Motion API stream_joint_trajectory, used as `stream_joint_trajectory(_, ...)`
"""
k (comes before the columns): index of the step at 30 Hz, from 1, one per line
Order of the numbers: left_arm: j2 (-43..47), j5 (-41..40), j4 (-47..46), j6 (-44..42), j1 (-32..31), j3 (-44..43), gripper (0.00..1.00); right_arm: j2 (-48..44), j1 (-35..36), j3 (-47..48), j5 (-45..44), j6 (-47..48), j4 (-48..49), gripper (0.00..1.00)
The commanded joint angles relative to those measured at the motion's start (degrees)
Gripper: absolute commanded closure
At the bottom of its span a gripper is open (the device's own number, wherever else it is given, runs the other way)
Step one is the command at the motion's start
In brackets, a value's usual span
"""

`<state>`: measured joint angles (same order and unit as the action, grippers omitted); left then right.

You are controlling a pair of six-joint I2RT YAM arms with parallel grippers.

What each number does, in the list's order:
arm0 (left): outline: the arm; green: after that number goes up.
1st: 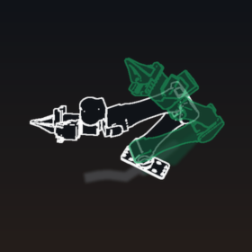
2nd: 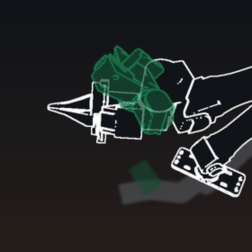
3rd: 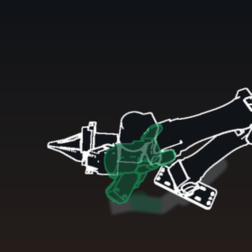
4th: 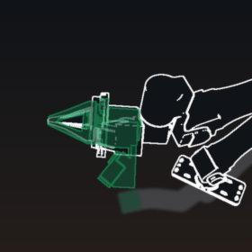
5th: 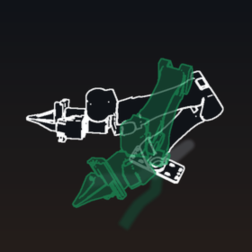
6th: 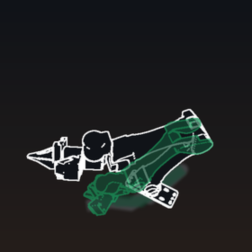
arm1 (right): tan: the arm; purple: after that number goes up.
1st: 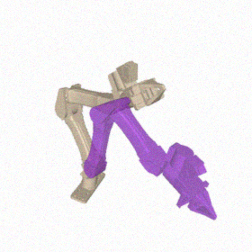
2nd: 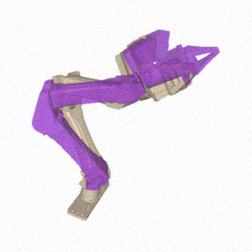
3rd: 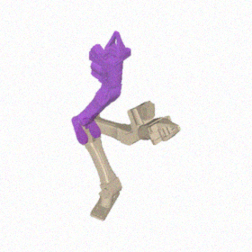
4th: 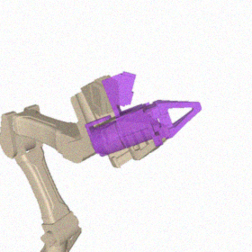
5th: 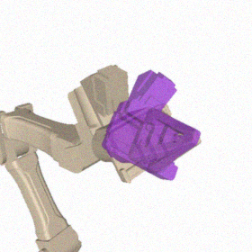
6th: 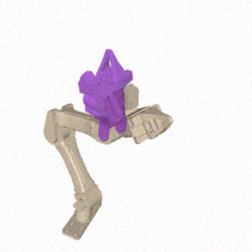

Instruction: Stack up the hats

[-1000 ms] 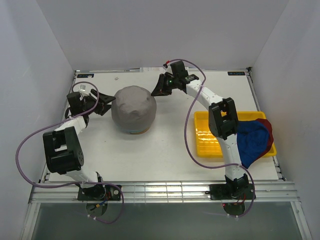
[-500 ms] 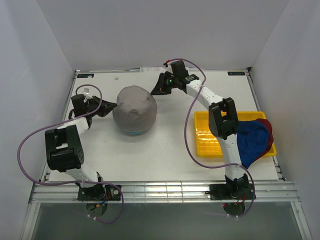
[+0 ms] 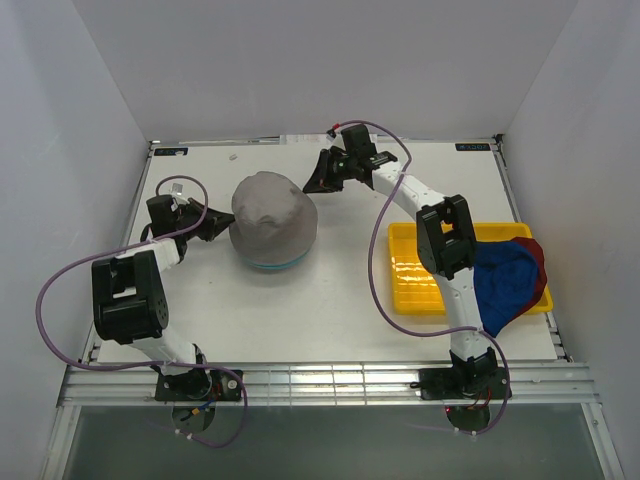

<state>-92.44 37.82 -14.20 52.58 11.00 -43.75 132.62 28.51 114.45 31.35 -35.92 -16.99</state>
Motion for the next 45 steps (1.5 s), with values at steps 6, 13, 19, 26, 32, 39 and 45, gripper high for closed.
stream_joint_trajectory(6,3.76,-5.12,7.07,-5.46,-0.11,-2.04,0.95,-0.34,-0.56,2.88,-2.70,2.00,-1.63,0.83)
stream_joint_trajectory(13,6.13,-8.12,12.61,-8.19,-0.11,-4.06,0.60,-2.45,-1.53,3.06,-4.46,2.87,-3.92,0.68)
stream_joint_trajectory(19,7.71,-8.47,13.58,-8.46,-0.11,-4.42,0.39,-3.94,-1.79,3.14,-5.60,3.93,-5.85,0.63)
stream_joint_trajectory(26,10.18,-9.52,16.39,-9.07,0.16,-6.52,0.34,-6.40,-2.06,6.04,-9.46,6.21,-12.00,0.60)
stream_joint_trajectory(32,12.28,-12.07,20.34,-9.16,0.77,-10.65,0.27,-12.81,-2.32,3.85,-15.78,9.29,-17.80,0.58)
stream_joint_trajectory(39,14.40,-11.20,23.42,-9.16,0.95,-17.68,0.27,-27.99,-2.93,-5.17,-35.01,12.19,-29.22,0.52)
stream_joint_trajectory(45,13.87,-6.89,23.95,-7.40,0.68,-22.42,0.28,-44.25,-6.27,-20.82,-52.43,6.40,-36.34,0.47)
